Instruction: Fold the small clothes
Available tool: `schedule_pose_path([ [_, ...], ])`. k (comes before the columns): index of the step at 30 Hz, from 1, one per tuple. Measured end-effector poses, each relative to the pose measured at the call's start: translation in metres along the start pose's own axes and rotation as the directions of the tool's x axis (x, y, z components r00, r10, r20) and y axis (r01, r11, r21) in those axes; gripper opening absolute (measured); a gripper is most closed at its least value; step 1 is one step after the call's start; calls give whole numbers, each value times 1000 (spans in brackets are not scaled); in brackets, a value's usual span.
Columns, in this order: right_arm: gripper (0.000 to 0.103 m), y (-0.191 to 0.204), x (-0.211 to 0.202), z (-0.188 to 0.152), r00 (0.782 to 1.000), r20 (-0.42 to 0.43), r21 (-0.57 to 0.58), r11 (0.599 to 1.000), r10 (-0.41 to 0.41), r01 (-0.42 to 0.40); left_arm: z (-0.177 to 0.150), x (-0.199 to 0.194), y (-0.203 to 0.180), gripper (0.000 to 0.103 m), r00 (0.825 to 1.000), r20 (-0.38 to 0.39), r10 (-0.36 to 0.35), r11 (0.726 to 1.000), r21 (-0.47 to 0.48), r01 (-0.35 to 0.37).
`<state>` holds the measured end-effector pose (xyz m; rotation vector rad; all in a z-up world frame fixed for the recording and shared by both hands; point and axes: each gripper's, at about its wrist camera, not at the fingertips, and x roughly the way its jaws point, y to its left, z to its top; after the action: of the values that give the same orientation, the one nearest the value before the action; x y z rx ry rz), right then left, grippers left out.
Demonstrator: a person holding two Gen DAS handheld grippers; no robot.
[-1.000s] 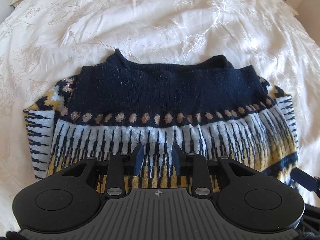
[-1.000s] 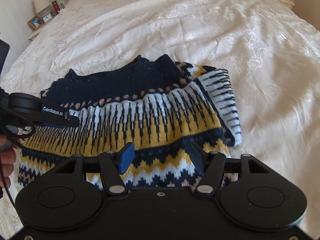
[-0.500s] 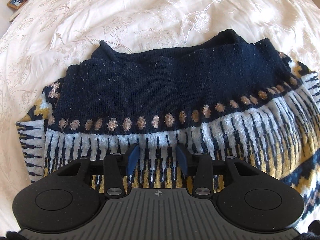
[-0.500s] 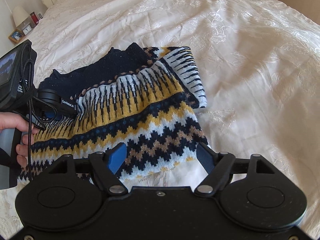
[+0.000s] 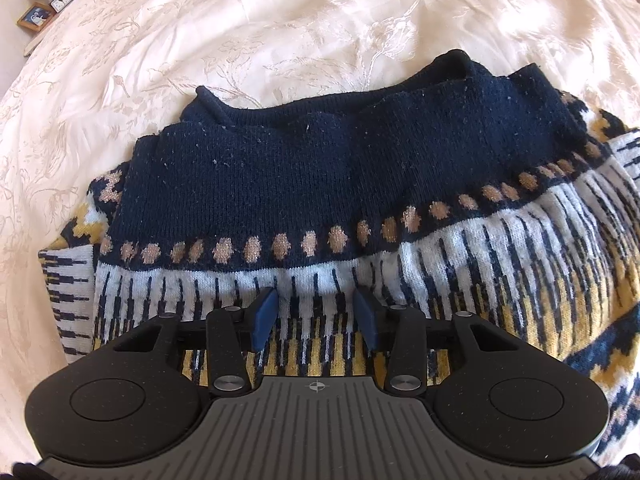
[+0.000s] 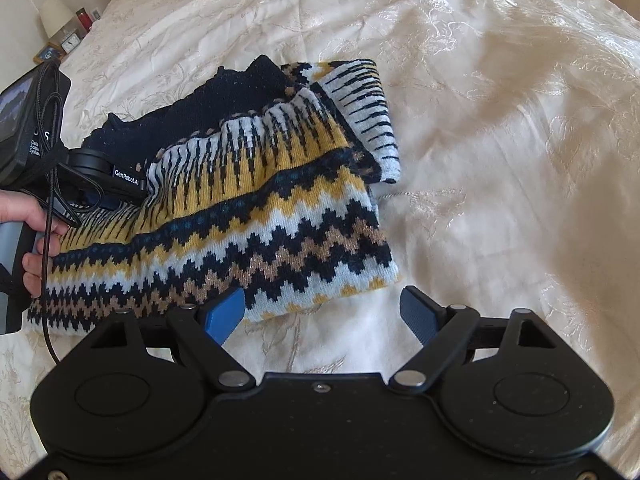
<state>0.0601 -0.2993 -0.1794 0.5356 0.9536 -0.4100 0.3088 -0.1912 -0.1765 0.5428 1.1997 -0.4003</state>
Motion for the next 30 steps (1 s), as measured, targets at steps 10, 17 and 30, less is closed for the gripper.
schedule_pose_path([
  [10, 86, -23, 13, 21, 1000, 0, -16, 999, 29, -29, -48, -53, 4, 42, 996, 71, -63, 997, -37, 66],
  [17, 86, -41, 42, 12, 993, -117, 6, 1000, -6, 6, -111, -48, 11, 43, 999, -8, -38, 996, -80, 37],
  [30, 87, -80, 17, 37, 973, 0, 157, 961, 229, -226, -113, -38, 29, 48, 998, -42, -44, 981, -189, 36],
])
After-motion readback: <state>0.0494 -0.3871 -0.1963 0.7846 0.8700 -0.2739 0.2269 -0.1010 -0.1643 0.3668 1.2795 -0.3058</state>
